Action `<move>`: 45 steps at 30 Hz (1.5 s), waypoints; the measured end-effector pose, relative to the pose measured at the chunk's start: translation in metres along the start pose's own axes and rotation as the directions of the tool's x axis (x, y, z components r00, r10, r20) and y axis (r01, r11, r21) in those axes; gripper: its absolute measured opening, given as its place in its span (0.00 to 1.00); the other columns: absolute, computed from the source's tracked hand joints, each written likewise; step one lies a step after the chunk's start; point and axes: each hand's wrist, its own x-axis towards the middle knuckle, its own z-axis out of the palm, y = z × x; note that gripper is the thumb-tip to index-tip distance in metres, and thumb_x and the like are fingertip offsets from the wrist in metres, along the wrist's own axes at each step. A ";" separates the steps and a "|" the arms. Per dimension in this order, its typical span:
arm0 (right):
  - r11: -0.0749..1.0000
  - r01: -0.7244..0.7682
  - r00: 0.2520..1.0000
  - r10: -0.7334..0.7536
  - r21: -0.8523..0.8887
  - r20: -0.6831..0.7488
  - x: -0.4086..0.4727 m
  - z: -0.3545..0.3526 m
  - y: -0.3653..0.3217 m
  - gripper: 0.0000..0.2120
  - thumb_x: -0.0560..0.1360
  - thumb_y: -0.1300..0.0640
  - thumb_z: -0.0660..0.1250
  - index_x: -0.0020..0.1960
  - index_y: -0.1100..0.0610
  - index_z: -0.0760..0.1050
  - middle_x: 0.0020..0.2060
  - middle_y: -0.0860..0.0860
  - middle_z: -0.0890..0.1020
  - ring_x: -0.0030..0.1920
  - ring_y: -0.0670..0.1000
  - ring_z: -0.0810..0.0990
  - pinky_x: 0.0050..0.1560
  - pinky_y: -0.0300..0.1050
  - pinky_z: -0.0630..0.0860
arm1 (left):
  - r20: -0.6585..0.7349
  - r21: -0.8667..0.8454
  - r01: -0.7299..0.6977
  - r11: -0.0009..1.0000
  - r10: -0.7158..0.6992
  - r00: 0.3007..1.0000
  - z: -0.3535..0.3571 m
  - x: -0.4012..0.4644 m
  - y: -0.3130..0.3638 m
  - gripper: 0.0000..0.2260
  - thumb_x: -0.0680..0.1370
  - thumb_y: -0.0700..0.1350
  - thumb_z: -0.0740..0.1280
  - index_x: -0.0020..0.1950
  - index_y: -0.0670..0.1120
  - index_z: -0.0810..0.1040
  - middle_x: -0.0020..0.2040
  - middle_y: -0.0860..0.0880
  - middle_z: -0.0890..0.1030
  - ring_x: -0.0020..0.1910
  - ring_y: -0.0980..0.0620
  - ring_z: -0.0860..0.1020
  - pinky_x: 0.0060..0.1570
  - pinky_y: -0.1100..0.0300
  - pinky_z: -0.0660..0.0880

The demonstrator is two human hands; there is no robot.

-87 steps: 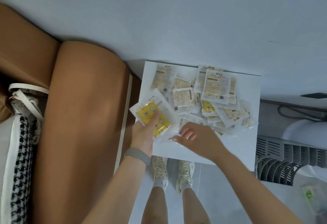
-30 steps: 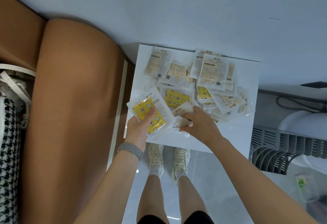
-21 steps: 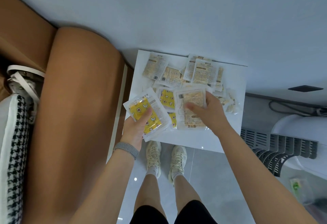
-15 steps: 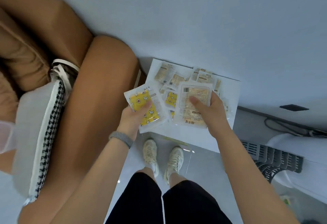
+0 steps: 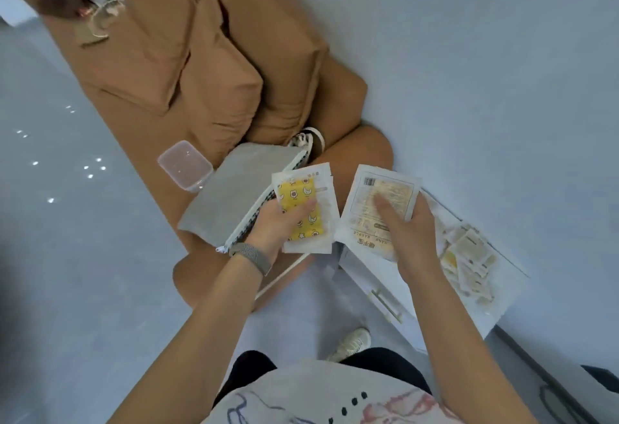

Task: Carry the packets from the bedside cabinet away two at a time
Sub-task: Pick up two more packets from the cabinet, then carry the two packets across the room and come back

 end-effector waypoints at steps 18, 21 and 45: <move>0.981 -0.020 0.640 0.161 -0.193 0.751 -0.319 0.366 0.079 0.15 0.74 0.57 0.73 0.59 0.57 0.76 0.50 0.52 0.85 0.49 0.53 0.85 0.44 0.50 0.83 | -0.743 -0.308 -0.255 0.917 -0.064 0.666 -0.419 -0.325 -0.108 0.01 0.76 0.43 0.72 0.46 0.48 0.83 0.40 0.52 0.86 0.38 0.55 0.85 0.36 0.62 0.80; 0.979 0.025 0.570 0.154 -0.204 0.807 -0.346 0.405 0.081 0.14 0.74 0.57 0.73 0.58 0.56 0.76 0.50 0.52 0.85 0.49 0.52 0.85 0.42 0.49 0.83 | -0.781 -0.345 -0.291 0.892 -0.102 0.616 -0.448 -0.347 -0.122 0.03 0.75 0.44 0.72 0.48 0.50 0.83 0.45 0.51 0.86 0.46 0.50 0.85 0.48 0.52 0.81; 0.924 0.122 0.398 0.290 -0.363 0.870 -0.246 0.821 0.075 0.12 0.74 0.56 0.73 0.55 0.54 0.77 0.48 0.50 0.85 0.47 0.50 0.85 0.44 0.47 0.83 | -0.828 -0.537 -0.410 0.737 -0.368 0.423 -0.740 -0.168 -0.053 0.08 0.75 0.48 0.73 0.53 0.49 0.83 0.49 0.48 0.86 0.49 0.47 0.84 0.54 0.47 0.79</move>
